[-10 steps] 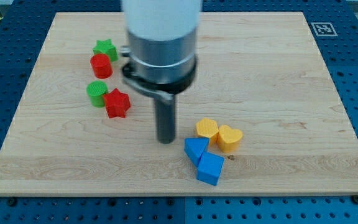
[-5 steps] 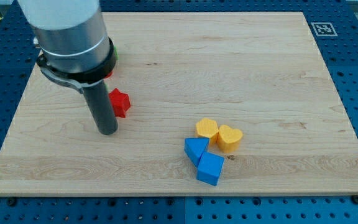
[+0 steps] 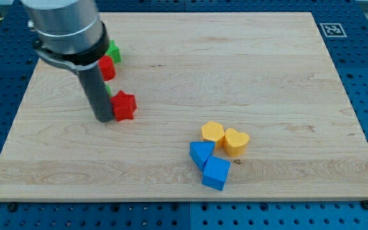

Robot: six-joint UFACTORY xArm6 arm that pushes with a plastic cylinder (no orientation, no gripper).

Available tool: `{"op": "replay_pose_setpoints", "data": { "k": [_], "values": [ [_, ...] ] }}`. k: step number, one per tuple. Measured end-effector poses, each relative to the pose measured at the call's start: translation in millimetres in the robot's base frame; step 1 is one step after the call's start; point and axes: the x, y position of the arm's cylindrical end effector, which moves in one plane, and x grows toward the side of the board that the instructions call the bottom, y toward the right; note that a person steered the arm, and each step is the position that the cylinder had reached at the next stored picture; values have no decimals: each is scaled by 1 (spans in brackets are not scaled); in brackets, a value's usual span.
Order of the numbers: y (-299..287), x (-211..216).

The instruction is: Slide the red star right to the green circle

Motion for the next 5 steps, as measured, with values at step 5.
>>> {"op": "replay_pose_setpoints", "data": {
  "k": [5],
  "values": [
    [96, -102]
  ]
}}
